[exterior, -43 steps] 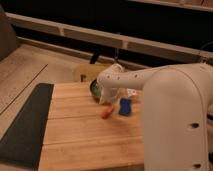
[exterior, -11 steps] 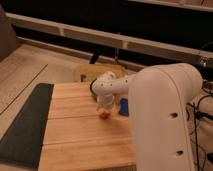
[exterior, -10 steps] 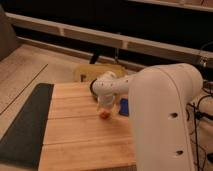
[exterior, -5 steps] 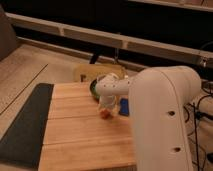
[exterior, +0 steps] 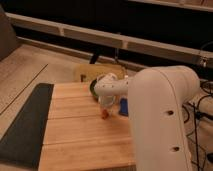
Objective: Place the pepper on the white sponge
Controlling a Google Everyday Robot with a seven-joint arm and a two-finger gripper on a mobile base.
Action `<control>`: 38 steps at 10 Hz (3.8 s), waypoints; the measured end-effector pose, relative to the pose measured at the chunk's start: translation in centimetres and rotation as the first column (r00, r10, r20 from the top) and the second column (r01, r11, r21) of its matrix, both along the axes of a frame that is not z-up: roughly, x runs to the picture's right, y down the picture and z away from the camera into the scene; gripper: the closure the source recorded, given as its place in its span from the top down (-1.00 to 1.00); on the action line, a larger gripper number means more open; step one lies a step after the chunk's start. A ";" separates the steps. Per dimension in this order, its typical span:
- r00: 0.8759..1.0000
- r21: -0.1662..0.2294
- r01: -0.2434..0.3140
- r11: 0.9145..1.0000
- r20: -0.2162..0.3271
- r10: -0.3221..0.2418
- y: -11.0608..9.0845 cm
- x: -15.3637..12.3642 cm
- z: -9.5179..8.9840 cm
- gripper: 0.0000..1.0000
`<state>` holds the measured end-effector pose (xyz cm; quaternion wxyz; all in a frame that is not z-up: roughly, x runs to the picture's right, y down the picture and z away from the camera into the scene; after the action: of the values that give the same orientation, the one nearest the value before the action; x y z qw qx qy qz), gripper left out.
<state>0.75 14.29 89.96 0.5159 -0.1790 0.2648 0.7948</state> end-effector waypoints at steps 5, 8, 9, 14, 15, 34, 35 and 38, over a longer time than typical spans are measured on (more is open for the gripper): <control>1.000 -0.017 -0.012 1.000 -0.020 0.011 0.2 2.0 -1.2 -0.95; 0.997 0.011 -0.060 0.998 -0.050 0.060 -1.0 6.2 -2.7 -0.95; 0.996 0.031 -0.078 0.996 -0.047 0.079 -1.5 7.2 -3.0 -0.95; 0.994 0.082 -0.102 0.991 -0.023 0.104 -2.1 9.9 -3.1 -0.95; 0.994 0.082 -0.103 0.991 -0.021 0.105 -2.0 10.0 -3.0 -0.95; 0.995 0.153 -0.079 0.985 -0.052 0.088 -1.8 11.6 -0.5 0.60; 0.995 0.151 -0.078 0.986 -0.053 0.087 -1.7 11.4 -0.6 0.60; 0.995 0.142 -0.063 0.988 -0.065 0.072 -1.5 11.6 -0.7 0.60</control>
<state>12.33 12.77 89.25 0.4903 -0.1234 0.2201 0.8342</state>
